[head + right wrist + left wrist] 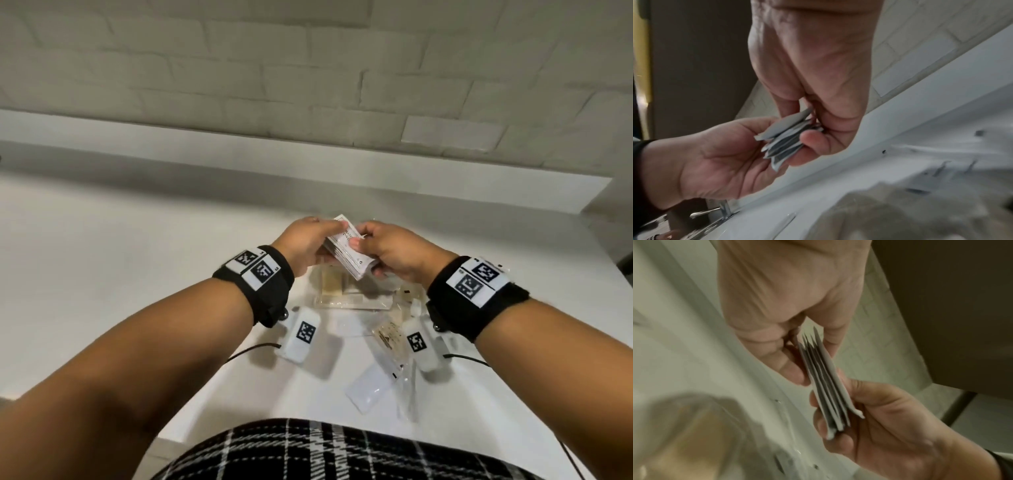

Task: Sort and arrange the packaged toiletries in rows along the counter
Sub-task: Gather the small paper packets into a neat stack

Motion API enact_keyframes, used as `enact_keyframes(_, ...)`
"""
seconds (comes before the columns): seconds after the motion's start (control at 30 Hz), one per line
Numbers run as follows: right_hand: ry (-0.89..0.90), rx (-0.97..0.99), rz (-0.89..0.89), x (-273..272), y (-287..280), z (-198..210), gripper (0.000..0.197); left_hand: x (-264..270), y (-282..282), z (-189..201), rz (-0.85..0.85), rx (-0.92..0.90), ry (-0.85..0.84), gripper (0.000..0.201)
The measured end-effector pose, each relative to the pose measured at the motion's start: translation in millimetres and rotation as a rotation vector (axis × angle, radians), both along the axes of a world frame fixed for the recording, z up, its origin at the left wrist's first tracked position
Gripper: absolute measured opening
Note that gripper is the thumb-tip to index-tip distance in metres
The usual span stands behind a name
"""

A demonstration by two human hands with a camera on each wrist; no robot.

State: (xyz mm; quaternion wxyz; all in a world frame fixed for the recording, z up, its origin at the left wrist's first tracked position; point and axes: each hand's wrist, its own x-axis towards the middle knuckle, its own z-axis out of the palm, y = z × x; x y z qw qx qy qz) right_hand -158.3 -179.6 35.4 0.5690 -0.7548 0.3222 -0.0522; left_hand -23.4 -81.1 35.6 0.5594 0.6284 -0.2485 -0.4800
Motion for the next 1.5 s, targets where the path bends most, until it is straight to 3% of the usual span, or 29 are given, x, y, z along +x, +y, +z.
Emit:
enact_keyframes(0.23, 0.037, 0.034, -0.063, 71, -32, -11, 0.005, 70, -35, -6, -0.041, 0.235, -0.032, 0.009)
enact_keyframes(0.37, 0.122, -0.085, -0.04, 109, -48, -25, 0.02, 102, -54, -16, -0.032, 0.387, -0.285, 0.023)
enact_keyframes(0.5, 0.26, -0.236, 0.035, 135, -58, -35, 0.023, 124, -67, -34, -0.104, 0.497, -0.383, 0.026)
enact_keyframes(0.53, 0.302, -0.257, 0.069, 141, -59, -38, 0.024, 130, -69, -39, -0.175, 0.549, -0.458, 0.029)
enact_keyframes(0.6, 0.376, -0.332, 0.123, 144, -60, -42, 0.025, 137, -73, -40, -0.358, 0.612, -0.824, 0.036)
enact_keyframes(0.67, 0.401, -0.381, 0.142, 145, -62, -45, 0.025, 141, -75, -37, -0.458, 0.462, -1.122, 0.041)
enact_keyframes(0.73, 0.406, -0.413, 0.181, 146, -63, -45, 0.028, 142, -75, -34, -0.625, 0.309, -1.182, 0.043)
enact_keyframes(0.83, 0.472, -0.542, 0.192, 147, -64, -45, 0.027, 139, -76, -35, -0.784, 0.313, -1.296, 0.037)
enact_keyframes(1.0, 0.471, -0.649, 0.128, 139, -68, -36, 0.04, 141, -77, -43, -0.753, 0.281, -1.302, 0.037)
enact_keyframes(1.2, 0.58, -0.892, 0.324, 125, -49, -36, 0.044, 133, -76, -44, -0.753, 0.27, -1.396, 0.036)
enact_keyframes(1.33, 0.578, -0.895, 0.385, 121, -47, -38, 0.06, 131, -73, -45, -0.795, 0.262, -1.371, 0.038)
enact_keyframes(1.5, 0.568, -0.939, 0.348, 133, -63, -44, 0.054, 142, -84, -50, -0.736, 0.261, -1.417, 0.037)
